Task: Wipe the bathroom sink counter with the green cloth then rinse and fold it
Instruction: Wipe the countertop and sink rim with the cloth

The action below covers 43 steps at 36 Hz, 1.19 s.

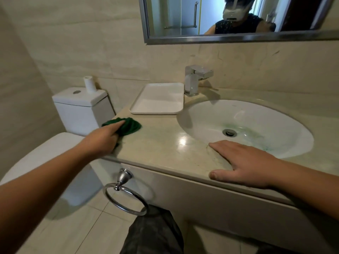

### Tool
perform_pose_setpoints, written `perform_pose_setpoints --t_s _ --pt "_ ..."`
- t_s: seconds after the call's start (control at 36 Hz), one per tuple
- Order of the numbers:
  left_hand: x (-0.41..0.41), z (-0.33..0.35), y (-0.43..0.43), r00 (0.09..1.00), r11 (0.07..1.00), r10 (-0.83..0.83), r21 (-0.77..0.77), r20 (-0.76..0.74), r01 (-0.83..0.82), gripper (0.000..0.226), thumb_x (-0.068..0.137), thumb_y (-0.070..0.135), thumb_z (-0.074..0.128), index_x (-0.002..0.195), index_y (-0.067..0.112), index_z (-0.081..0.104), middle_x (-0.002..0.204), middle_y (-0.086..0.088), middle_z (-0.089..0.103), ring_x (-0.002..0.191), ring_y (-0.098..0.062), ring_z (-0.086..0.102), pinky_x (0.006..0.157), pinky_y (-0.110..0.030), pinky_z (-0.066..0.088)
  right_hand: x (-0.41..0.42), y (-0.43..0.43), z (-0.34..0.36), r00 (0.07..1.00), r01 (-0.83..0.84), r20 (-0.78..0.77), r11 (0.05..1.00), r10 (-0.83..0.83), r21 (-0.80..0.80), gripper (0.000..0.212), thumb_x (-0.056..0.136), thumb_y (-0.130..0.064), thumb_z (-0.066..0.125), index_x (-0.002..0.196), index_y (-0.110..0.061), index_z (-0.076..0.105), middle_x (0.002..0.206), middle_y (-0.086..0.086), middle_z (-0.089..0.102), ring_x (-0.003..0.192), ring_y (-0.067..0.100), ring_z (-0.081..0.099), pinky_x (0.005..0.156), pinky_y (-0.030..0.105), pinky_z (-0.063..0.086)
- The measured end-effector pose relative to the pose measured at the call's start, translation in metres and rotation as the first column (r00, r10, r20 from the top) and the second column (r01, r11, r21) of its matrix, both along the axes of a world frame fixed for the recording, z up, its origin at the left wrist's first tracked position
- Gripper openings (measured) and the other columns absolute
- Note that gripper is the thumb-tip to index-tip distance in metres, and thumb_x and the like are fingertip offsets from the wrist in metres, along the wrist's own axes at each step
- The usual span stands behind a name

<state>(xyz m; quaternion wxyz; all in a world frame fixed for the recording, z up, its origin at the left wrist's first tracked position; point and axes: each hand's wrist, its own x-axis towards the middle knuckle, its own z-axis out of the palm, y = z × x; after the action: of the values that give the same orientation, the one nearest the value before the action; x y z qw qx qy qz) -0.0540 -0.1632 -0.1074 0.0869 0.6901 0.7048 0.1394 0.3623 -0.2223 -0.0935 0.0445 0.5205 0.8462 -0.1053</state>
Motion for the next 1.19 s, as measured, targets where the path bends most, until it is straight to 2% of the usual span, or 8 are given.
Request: perform_pose_setpoints --t_s 0.17,0.28,0.56,0.75,0.94,1.06,1.14,1.19 --pt "0.007 -0.007 -0.020 0.997 0.998 -0.041 0.053 0.064 0.038 0.050 0.111 0.029 0.039 0.161 0.037 0.034 0.111 -0.002 0.067 0.090 -0.016 0.060 0.076 -0.032 0.043 0.000 0.007 -0.006 1.000 -0.011 -0.003 1.000 0.011 0.019 0.100 0.076 -0.097 0.032 0.158 -0.044 0.009 0.164 -0.019 0.024 0.141 0.007 0.037 0.109 0.035 0.042" --pt "0.078 -0.001 -0.032 0.950 0.950 -0.309 0.065 0.032 0.307 0.056 0.109 0.024 0.046 0.162 0.039 0.033 0.152 0.003 0.055 0.128 -0.019 0.054 0.101 -0.031 0.038 0.001 0.008 -0.007 0.999 -0.026 -0.024 0.999 0.027 0.040 0.099 0.077 -0.095 0.035 0.158 -0.043 0.012 0.163 -0.019 0.026 0.140 0.006 0.038 0.110 0.032 0.040" --pt "0.149 0.002 -0.061 0.452 0.453 -0.891 -0.025 -0.040 0.891 0.061 0.105 0.011 0.045 0.162 0.030 0.036 0.136 0.000 0.056 0.128 -0.018 0.051 0.114 -0.038 0.037 0.054 0.033 0.017 0.811 0.380 -0.512 0.920 -0.283 0.094 0.033 0.108 -0.031 0.044 0.134 -0.023 0.063 0.134 -0.004 0.065 0.121 0.016 0.057 0.102 0.035 0.044" --pt "0.226 0.000 -0.023 0.434 0.438 -0.893 -0.010 -0.117 0.899 0.058 0.108 0.024 0.048 0.164 0.030 0.032 0.140 -0.002 0.058 0.125 -0.015 0.049 0.110 -0.029 0.034 0.081 0.044 0.002 0.814 0.409 -0.464 0.912 -0.350 0.031 0.036 0.108 -0.037 0.041 0.136 -0.026 0.061 0.136 -0.006 0.063 0.123 0.014 0.055 0.104 0.035 0.043" --pt "0.277 0.016 0.040 0.638 0.647 -0.762 -0.085 -0.110 0.758 0.054 0.104 0.014 0.055 0.153 0.036 0.049 0.149 0.004 0.058 0.131 -0.021 0.056 0.112 -0.036 0.042 0.088 0.042 0.005 0.836 0.387 -0.429 0.922 -0.342 0.019 0.035 0.109 -0.038 0.037 0.125 -0.027 0.066 0.122 -0.007 0.068 0.111 0.014 0.060 0.101 0.040 0.048" --pt "0.271 0.029 0.002 0.500 0.499 -0.861 -0.032 0.095 0.866 0.049 0.109 0.023 0.047 0.153 0.044 0.044 0.148 0.012 0.056 0.129 -0.008 0.052 0.112 -0.031 0.039 0.100 0.034 0.016 0.845 0.362 -0.439 0.931 -0.305 0.051 0.033 0.108 -0.035 0.039 0.125 -0.028 0.066 0.119 -0.016 0.066 0.110 0.006 0.059 0.098 0.030 0.046" --pt "0.271 0.015 -0.018 0.313 0.309 -0.949 -0.089 0.035 0.947 0.053 0.110 0.023 0.048 0.158 0.042 0.039 0.153 0.001 0.054 0.139 -0.013 0.046 0.118 -0.030 0.033 0.109 0.039 0.016 0.843 0.369 -0.437 0.928 -0.314 0.044 0.032 0.107 -0.038 0.041 0.124 -0.030 0.067 0.118 -0.019 0.066 0.111 0.005 0.060 0.098 0.029 0.045" --pt "0.277 0.012 -0.002 0.388 0.386 -0.922 -0.116 -0.007 0.915 0.055 0.109 0.024 0.048 0.159 0.045 0.037 0.157 0.002 0.051 0.142 -0.015 0.045 0.118 -0.031 0.034 0.111 0.047 0.015 0.845 0.375 -0.422 0.927 -0.328 0.031 0.032 0.107 -0.040 0.040 0.122 -0.032 0.067 0.118 -0.019 0.067 0.111 0.007 0.060 0.099 0.030 0.045"
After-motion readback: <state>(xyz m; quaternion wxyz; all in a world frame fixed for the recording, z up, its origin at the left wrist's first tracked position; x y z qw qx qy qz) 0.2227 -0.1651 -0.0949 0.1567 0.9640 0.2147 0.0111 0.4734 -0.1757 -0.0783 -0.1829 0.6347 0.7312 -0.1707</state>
